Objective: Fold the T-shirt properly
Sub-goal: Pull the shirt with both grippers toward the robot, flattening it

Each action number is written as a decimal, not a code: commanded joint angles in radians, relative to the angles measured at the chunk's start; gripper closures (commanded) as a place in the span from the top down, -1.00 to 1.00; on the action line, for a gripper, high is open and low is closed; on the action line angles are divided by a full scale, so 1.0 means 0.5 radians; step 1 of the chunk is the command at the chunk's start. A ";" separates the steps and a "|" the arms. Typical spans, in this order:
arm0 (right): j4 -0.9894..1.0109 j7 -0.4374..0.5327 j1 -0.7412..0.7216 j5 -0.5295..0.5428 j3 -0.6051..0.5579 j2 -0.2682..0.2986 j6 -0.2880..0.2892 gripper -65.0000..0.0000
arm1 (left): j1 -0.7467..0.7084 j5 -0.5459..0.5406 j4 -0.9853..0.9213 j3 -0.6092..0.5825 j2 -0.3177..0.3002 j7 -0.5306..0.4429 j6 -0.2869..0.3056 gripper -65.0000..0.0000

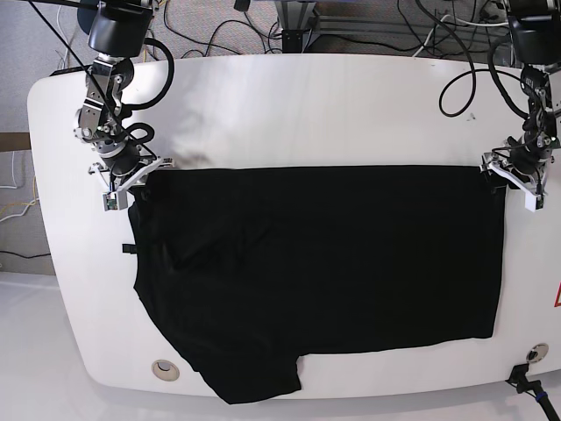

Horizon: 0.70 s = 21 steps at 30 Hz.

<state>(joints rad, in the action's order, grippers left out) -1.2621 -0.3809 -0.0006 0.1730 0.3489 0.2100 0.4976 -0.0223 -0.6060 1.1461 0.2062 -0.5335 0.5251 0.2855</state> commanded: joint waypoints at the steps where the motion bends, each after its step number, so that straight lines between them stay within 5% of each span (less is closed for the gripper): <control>1: 0.003 -0.151 0.015 -0.059 -0.009 0.002 0.007 -1.00 | 0.025 -0.011 -0.035 0.003 -0.042 0.004 -0.005 -0.26; 4: -0.018 -0.151 0.030 -0.059 -0.009 0.002 0.007 -1.00 | 0.025 -0.011 -0.038 0.000 -0.042 0.004 0.001 -0.97; 11: -0.331 -0.160 0.264 -0.065 -0.006 -0.075 0.053 -1.00 | -0.138 -0.011 0.060 0.010 -0.052 0.007 0.001 -1.00; 21: -0.859 -0.160 0.960 -0.059 0.000 -0.078 0.043 -1.00 | -0.957 -0.014 0.575 0.295 -0.125 0.007 0.001 -1.00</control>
<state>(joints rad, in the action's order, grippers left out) -1.6653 -0.4046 0.4618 0.1719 0.3454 0.1650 0.5209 -0.4904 -0.6258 1.4128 0.3290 -0.5777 0.5007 0.2890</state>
